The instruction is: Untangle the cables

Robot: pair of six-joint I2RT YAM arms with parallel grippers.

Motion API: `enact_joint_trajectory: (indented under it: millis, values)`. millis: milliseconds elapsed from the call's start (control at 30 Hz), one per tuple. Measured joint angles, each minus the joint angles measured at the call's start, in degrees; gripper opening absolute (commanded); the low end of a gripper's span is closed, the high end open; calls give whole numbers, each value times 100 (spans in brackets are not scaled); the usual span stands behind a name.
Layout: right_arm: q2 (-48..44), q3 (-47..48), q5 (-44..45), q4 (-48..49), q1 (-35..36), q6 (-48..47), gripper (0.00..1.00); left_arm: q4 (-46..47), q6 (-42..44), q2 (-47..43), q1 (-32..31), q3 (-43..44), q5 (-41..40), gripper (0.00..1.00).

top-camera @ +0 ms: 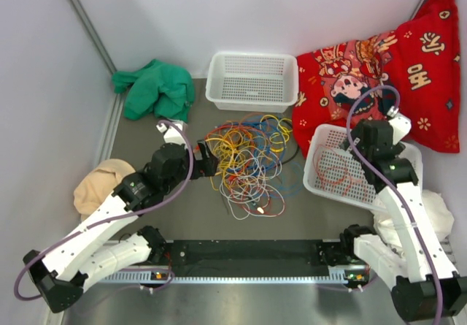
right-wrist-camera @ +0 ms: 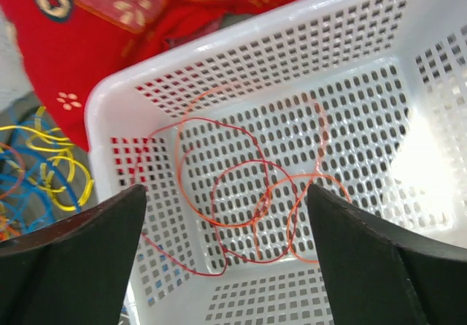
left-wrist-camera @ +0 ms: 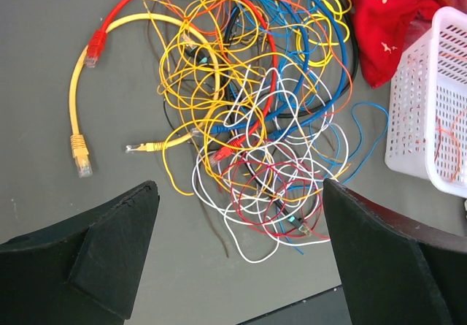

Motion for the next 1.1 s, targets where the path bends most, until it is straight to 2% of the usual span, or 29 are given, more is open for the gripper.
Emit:
enact_joint_trajectory:
  millis: [67, 233, 367, 433, 500, 600, 700, 867, 1067, 1100]
  values:
    - [-195, 4, -94, 55, 0, 9, 97, 28, 2, 39, 0, 0, 2, 98]
    - [-616, 181, -455, 188, 94, 15, 96, 107, 7, 299, 0, 2, 0, 98]
    - [-688, 201, -1488, 673, 433, 33, 95, 149, 13, 542, 0, 22, -31, 99]
    - [-669, 118, -1987, 979, 837, 44, 95, 157, 35, 734, 2, 94, -90, 99]
    - [-549, 15, -2293, 1198, 1528, 24, 95, 149, 52, 1029, 26, 225, -166, 99]
    - [-238, -103, -2308, 1390, 2787, -20, 95, 136, 35, 1593, 116, 481, -212, 99]
    - [-87, -343, -2267, 1506, 3547, -7, 94, 205, -44, 2127, 245, 608, -142, 99]
    - [-210, -863, -2164, 1596, 3703, 138, 93, 597, -404, 2824, 361, 603, 111, 99]
    - [-485, -885, -2031, 1567, 3709, 136, 93, 1200, -1067, 3633, 455, 608, 15, 99]
    - [-514, -885, -2004, 1565, 3709, 133, 93, 1296, -1152, 3766, 490, 610, -7, 95]
